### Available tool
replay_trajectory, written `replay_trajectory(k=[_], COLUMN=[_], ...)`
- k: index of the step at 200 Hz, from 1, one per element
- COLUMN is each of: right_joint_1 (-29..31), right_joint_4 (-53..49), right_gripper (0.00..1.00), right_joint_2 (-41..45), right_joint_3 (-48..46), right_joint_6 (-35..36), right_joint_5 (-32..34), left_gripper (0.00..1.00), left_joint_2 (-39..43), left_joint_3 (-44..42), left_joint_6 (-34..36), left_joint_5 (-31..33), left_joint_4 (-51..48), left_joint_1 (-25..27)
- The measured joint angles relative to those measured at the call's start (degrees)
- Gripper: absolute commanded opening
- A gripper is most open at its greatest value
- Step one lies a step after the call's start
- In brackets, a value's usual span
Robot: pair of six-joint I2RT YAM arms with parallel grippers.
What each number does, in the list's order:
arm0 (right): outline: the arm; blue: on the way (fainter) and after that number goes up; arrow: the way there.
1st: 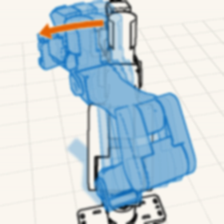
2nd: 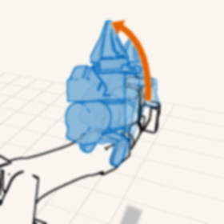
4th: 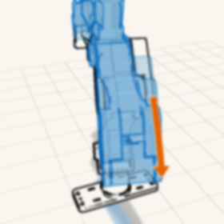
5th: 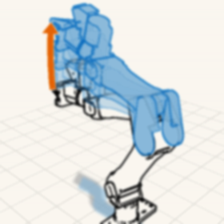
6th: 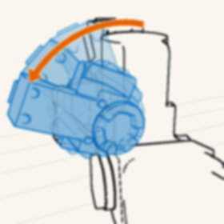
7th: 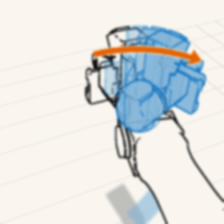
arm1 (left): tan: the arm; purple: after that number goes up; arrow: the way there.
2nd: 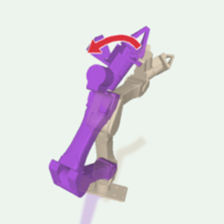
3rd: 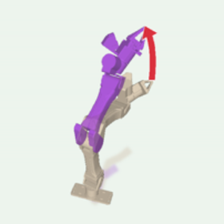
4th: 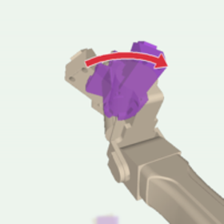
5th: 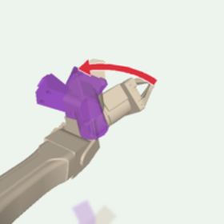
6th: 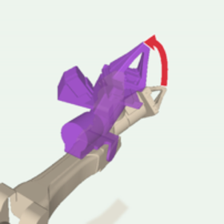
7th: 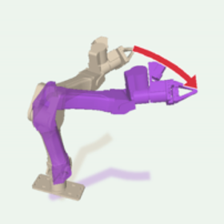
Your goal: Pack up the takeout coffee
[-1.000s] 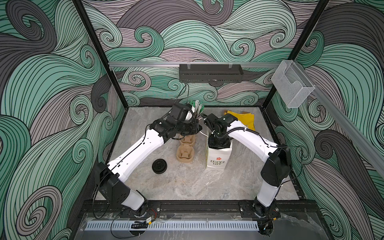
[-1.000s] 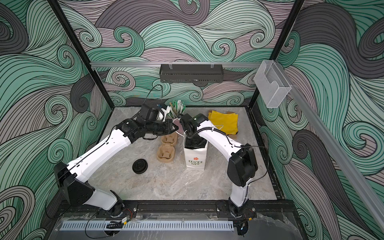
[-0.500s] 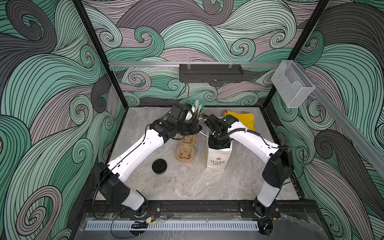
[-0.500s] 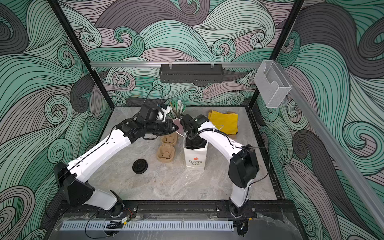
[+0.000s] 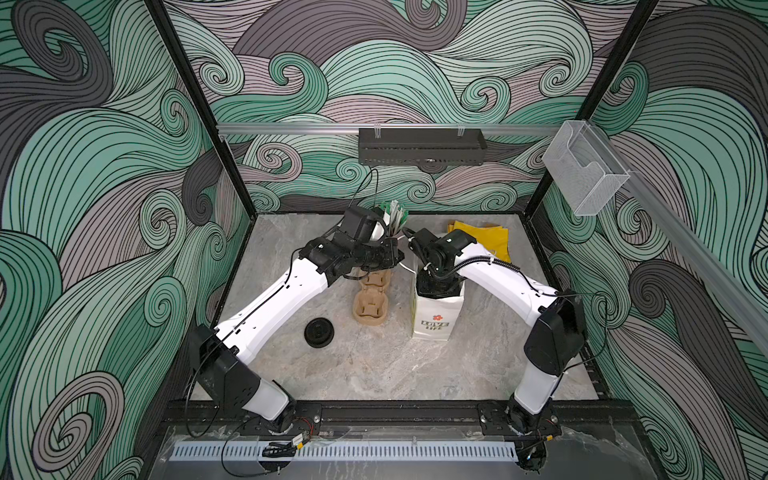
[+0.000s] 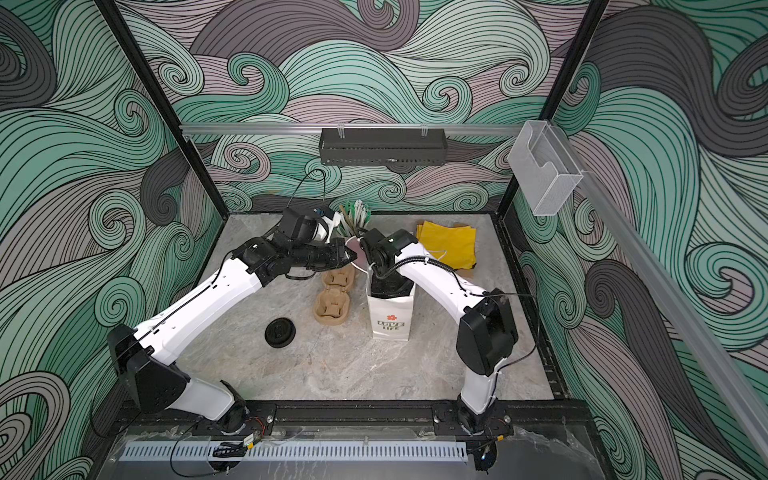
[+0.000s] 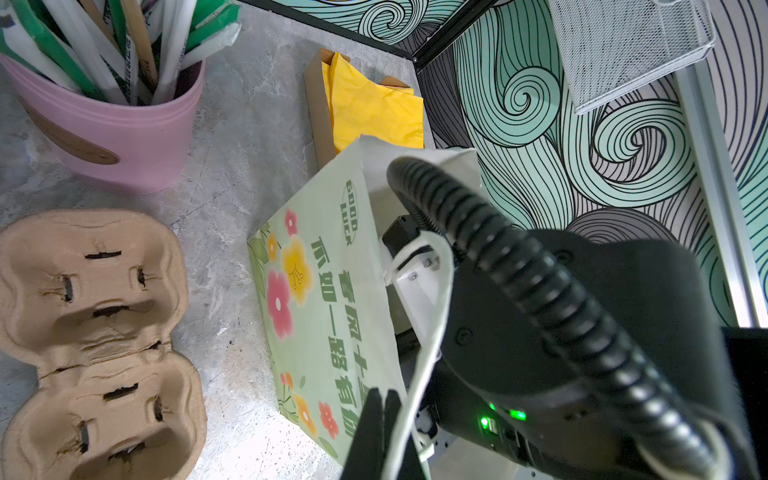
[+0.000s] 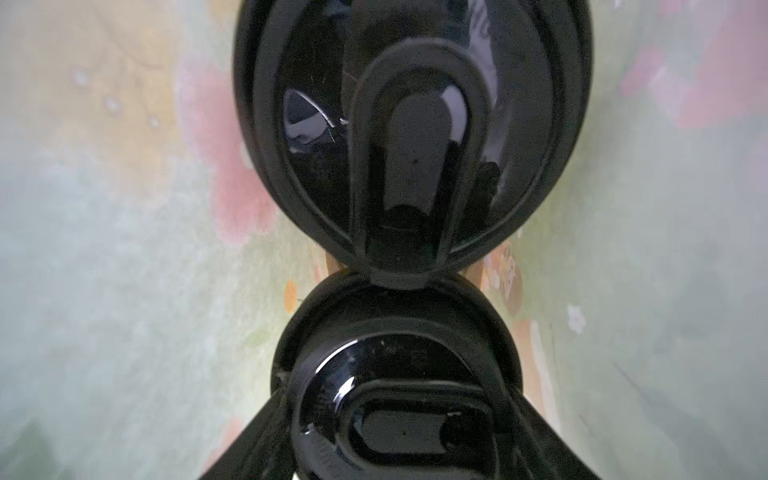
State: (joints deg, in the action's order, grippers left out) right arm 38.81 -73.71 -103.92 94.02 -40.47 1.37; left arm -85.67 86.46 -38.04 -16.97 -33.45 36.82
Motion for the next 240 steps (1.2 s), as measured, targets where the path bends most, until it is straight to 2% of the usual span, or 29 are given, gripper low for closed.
replay_trajectory(k=[103,240], right_joint_1=[0.68,0.87], right_joint_4=[-3.45,-0.09], right_gripper=[0.59,0.56], right_joint_2=[-1.97,-1.22], right_joint_3=[4.55,3.89], right_joint_6=[-0.07,-1.09], right_joint_5=[0.61,1.36], left_gripper=[0.0,0.0], left_joint_2=[0.02,0.09], left_joint_3=[-0.02,-0.68], left_joint_6=[0.02,0.04], left_joint_5=[0.02,0.02], left_joint_4=[0.0,-0.39], left_joint_1=[0.0,0.0])
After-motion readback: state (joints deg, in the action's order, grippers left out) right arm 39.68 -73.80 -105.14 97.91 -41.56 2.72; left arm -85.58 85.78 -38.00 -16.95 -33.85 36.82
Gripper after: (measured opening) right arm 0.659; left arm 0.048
